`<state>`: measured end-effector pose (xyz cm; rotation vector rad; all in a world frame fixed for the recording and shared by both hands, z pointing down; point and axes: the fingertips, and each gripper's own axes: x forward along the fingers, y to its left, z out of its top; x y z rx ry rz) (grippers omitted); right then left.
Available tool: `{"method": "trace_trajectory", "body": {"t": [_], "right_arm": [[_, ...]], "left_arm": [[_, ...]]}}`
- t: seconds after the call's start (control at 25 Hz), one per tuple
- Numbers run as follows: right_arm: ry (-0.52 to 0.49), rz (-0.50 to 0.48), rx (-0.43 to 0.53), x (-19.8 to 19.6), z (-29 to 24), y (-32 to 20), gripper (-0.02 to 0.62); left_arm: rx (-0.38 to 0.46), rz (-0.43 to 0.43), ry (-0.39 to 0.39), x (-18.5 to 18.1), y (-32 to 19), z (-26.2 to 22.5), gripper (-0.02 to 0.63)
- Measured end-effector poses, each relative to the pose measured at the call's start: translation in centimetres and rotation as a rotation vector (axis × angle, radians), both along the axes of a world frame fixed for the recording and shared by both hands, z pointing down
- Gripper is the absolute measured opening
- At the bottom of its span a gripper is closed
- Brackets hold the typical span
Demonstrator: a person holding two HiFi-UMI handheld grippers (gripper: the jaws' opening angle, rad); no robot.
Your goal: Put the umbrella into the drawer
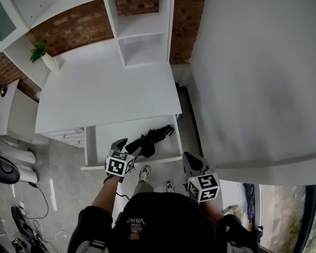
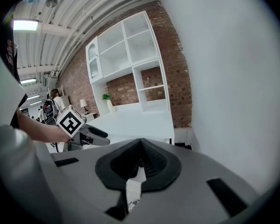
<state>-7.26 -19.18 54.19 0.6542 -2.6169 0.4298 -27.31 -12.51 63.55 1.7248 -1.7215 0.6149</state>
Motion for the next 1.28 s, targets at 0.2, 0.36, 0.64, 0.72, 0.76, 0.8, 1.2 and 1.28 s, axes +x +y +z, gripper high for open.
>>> {"method": "trace_trajectory", "body": {"t": [0.2,0.36,0.64,0.72,0.76,0.8,1.2,1.28], "right_arm": [[-0.016,-0.055,0.004,-0.2,-0.3,0.8,-0.002],[-0.016,-0.093,0.009,0.2,-0.2,1.3,-0.001],[-0.020,-0.161,0.012,0.6,-0.3,2.1,-0.002],[-0.020,-0.180,0.012,0.9,-0.1,2.4,-0.002],[-0.020,-0.190,0.012,0.9,-0.1,2.5,-0.002],[-0.020,-0.199,0.013,1.0,0.0,2.6,-0.002],[-0.023,-0.273,0.031,0.7,-0.4,3.8,-0.002],[-0.023,-0.290,0.032,0.6,-0.3,4.3,-0.002]], "left_arm": [[0.100,-0.070,-0.001,1.1,1.6,-3.0,0.252],[0.146,-0.116,-0.016,2.1,3.1,-4.8,0.219],[0.304,-0.236,-0.040,3.3,6.0,-8.3,0.029],[0.318,-0.267,-0.040,3.8,7.0,-8.6,0.015],[0.322,-0.281,-0.044,4.0,7.5,-8.7,0.012],[0.326,-0.294,-0.048,4.1,8.0,-8.9,0.009],[0.382,-0.406,-0.063,6.1,12.3,-10.6,0.006],[0.387,-0.419,-0.065,6.7,13.1,-10.6,0.006]]}}
